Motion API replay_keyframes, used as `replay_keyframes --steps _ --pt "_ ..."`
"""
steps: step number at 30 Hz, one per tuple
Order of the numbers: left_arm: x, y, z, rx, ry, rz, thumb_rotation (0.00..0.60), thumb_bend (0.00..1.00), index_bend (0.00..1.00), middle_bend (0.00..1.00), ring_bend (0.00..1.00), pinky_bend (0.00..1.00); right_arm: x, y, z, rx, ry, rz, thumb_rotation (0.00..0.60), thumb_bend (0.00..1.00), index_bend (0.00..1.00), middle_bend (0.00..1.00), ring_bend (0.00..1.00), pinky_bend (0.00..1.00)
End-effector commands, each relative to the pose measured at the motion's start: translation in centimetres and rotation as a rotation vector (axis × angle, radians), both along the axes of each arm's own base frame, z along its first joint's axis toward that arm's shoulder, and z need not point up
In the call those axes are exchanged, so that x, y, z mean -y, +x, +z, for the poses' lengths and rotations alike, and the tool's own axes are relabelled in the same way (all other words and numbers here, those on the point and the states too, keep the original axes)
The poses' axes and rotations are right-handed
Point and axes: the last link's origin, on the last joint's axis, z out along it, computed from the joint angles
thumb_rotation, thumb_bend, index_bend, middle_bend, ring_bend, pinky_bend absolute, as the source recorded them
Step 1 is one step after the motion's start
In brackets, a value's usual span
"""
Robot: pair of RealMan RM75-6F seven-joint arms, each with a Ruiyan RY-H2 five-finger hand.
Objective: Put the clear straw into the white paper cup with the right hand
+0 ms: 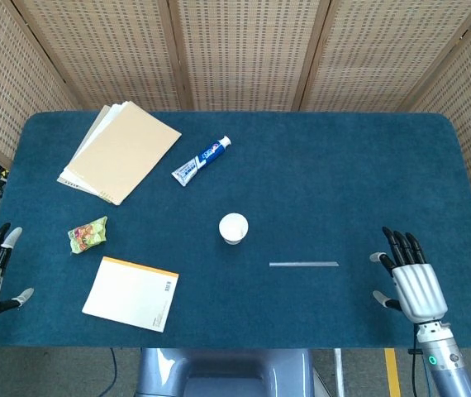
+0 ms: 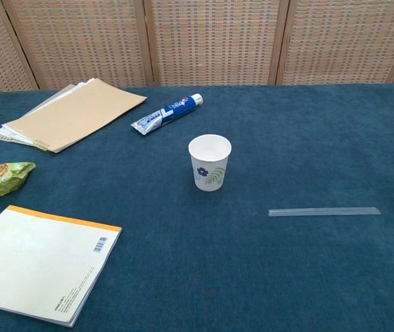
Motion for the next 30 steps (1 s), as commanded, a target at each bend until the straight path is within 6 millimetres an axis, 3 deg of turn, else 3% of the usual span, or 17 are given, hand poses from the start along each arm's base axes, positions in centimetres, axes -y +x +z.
replay_keyframes --steps 1,6,14,25,30 --pt "0.0 0.0 0.0 0.001 0.000 0.001 0.600 0.09 0.00 0.00 0.00 0.00 1.3 1.4 -1.3 -0.001 0.021 0.028 0.600 0.10 0.48 0.13 0.00 0.02" --pt "-0.1 -0.1 0.1 0.004 0.002 0.004 0.600 0.09 0.00 0.00 0.00 0.00 2.7 2.6 -3.2 -0.018 0.061 0.037 0.600 0.17 0.52 0.17 0.00 0.05" --pt "-0.2 -0.3 0.0 0.004 -0.002 0.008 0.600 0.09 0.00 0.00 0.00 0.00 4.8 3.0 -5.8 -0.063 0.116 0.007 0.600 0.28 0.53 0.19 0.00 0.06" --pt "-0.4 -0.3 -0.4 -0.004 -0.016 0.010 0.600 0.09 0.00 0.00 0.00 0.00 6.3 2.5 -7.5 -0.104 0.149 -0.032 0.600 0.47 0.53 0.20 0.00 0.07" --pt "-0.4 -0.3 -0.5 -0.007 -0.018 0.010 0.600 0.09 0.00 0.00 0.00 0.00 6.5 2.4 -8.3 -0.119 0.167 -0.039 0.600 0.50 0.53 0.20 0.00 0.07"
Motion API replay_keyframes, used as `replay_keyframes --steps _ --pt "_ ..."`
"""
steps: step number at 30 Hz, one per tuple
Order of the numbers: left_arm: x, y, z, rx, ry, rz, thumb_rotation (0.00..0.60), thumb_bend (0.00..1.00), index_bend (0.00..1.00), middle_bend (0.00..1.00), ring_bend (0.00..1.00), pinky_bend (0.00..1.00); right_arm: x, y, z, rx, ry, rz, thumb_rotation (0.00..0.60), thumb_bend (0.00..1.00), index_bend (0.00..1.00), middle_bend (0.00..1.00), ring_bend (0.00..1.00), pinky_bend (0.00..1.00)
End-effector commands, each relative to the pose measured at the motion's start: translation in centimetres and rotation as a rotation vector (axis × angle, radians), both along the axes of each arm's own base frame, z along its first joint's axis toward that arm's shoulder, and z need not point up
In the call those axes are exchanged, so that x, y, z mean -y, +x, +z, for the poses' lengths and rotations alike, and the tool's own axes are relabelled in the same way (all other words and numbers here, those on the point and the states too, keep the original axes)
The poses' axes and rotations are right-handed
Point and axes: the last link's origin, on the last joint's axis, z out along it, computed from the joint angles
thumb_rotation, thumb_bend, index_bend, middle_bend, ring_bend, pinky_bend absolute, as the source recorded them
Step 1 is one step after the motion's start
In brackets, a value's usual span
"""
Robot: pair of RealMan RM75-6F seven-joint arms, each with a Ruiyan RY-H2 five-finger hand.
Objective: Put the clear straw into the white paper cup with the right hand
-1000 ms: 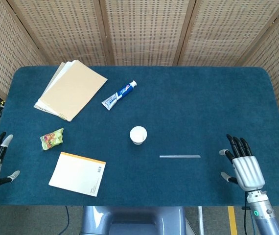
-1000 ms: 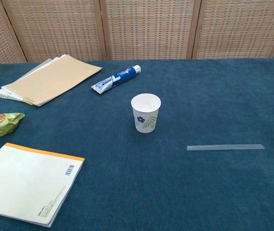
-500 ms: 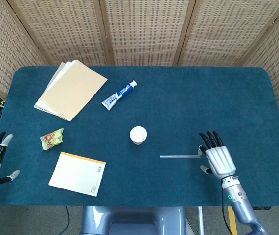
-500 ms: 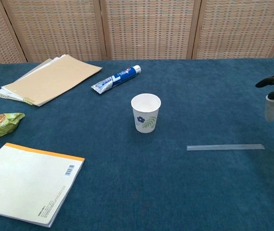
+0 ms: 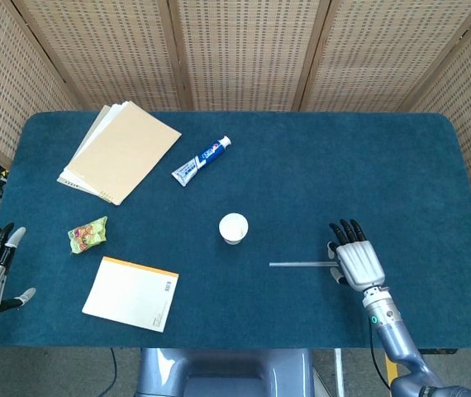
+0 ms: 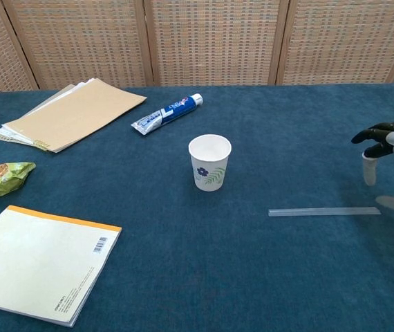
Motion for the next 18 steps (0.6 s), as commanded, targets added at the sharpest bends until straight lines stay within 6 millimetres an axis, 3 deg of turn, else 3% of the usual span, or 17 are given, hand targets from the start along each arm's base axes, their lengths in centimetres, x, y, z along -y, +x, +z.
replay_keyframes --steps 1,18 --pt "0.0 0.0 -0.1 -0.001 -0.002 0.000 0.600 0.09 0.00 0.00 0.00 0.00 0.1 0.0 -0.4 -0.006 0.009 -0.003 0.600 0.50 0.53 0.20 0.00 0.07" --pt "-0.1 0.0 -0.4 -0.003 -0.013 0.003 0.600 0.09 0.00 0.00 0.00 0.00 1.2 -0.5 -3.7 -0.004 0.050 -0.046 0.600 0.51 0.54 0.21 0.01 0.08"
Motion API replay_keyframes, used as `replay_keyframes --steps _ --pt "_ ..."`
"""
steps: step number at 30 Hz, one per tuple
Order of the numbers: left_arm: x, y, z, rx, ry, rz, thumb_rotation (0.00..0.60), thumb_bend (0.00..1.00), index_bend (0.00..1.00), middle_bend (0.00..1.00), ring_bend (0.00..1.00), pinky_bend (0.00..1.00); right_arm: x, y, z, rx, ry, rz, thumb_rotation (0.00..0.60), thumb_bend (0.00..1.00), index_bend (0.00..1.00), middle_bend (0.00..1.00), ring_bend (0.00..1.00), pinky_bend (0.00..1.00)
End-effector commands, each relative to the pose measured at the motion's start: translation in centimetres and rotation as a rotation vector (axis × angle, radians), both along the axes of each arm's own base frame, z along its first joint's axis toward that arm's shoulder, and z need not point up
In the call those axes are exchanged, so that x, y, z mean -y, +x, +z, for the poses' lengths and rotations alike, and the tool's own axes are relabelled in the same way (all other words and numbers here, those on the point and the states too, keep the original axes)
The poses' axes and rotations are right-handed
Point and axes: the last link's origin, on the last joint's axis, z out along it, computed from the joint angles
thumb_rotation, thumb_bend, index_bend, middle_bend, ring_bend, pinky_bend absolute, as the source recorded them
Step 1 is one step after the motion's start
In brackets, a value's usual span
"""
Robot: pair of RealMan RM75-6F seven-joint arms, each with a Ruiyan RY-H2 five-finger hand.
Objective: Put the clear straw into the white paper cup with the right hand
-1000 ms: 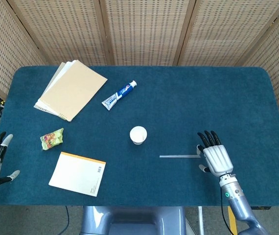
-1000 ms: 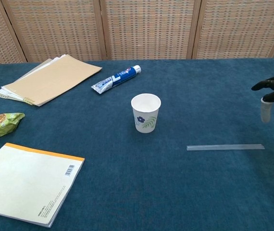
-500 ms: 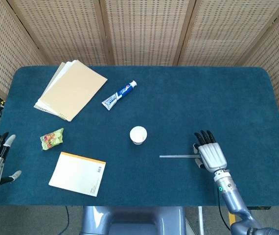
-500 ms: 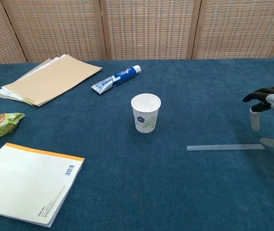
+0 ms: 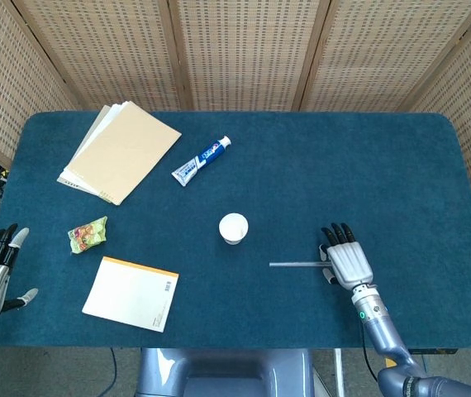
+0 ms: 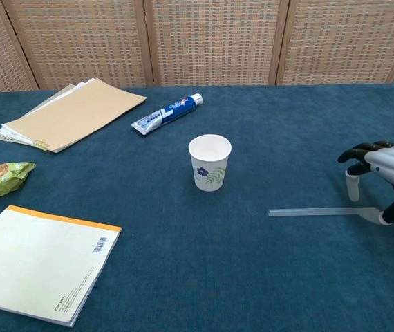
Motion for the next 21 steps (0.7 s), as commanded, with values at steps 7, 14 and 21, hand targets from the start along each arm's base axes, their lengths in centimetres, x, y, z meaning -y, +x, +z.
replay_keyframes --steps 7,14,21 --pt "-0.09 -0.07 -0.12 -0.003 -0.005 0.002 0.600 0.09 0.00 0.00 0.00 0.00 0.79 0.06 -0.81 0.006 -0.003 -0.008 0.600 0.51 0.54 0.22 0.01 0.08" --pt "-0.19 -0.07 -0.28 -0.006 -0.010 0.004 0.600 0.09 0.00 0.00 0.00 0.00 1.09 -0.14 -1.09 -0.001 -0.004 -0.017 0.600 0.51 0.56 0.23 0.02 0.09" --pt "-0.22 -0.05 -0.39 -0.007 -0.013 0.004 0.600 0.09 0.00 0.00 0.00 0.00 1.07 -0.15 -1.28 -0.003 -0.005 -0.019 0.600 0.51 0.56 0.23 0.02 0.10"
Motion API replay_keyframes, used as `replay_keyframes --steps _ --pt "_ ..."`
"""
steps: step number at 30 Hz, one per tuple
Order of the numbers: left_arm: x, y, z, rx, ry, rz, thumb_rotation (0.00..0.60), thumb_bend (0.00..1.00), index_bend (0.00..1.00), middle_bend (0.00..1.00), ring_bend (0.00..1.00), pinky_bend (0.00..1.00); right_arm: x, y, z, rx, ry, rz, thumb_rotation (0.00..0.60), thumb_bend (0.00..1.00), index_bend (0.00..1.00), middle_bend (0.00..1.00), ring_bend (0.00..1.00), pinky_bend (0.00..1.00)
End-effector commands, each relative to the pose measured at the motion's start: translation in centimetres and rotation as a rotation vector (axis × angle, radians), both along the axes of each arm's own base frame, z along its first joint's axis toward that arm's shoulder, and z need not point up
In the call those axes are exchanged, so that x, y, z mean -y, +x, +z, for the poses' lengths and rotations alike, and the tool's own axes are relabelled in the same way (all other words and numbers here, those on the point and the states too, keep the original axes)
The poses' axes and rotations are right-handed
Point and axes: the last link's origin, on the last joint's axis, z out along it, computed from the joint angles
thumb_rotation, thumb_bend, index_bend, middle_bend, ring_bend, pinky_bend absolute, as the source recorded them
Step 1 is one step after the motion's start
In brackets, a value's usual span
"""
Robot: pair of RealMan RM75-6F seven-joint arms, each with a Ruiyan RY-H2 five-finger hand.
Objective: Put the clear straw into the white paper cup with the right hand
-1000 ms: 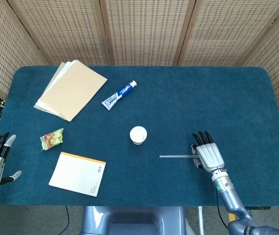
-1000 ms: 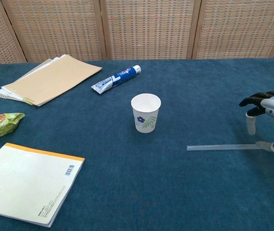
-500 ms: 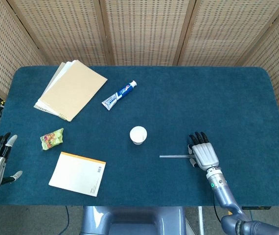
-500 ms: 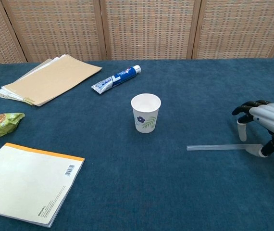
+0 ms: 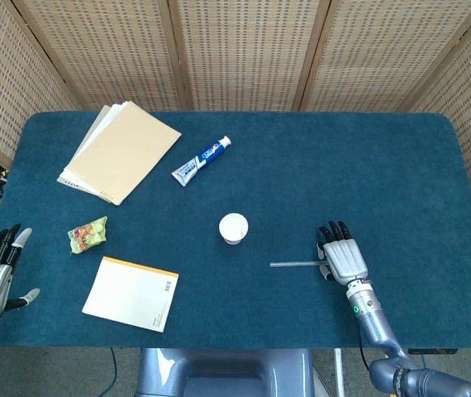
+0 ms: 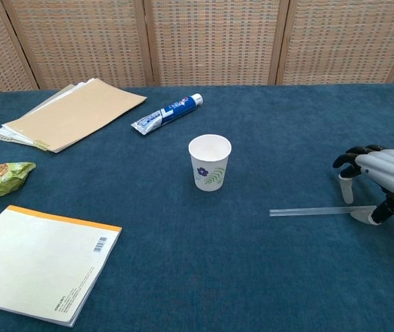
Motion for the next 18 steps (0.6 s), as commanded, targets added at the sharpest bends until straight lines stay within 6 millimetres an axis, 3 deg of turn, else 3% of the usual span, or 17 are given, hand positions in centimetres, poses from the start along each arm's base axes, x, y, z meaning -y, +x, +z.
replay_keyframes --steps 1,18 --pt "0.00 0.01 -0.02 0.000 -0.001 0.000 0.600 0.09 0.00 0.00 0.00 0.00 -0.01 0.03 -0.04 0.000 -0.001 0.000 0.600 0.51 0.56 0.23 0.02 0.10" --pt "-0.03 0.04 0.01 0.004 -0.002 -0.004 0.600 0.09 0.00 0.00 0.00 0.00 -0.07 0.14 -0.81 -0.004 0.012 -0.004 0.600 0.51 0.61 0.28 0.03 0.11"
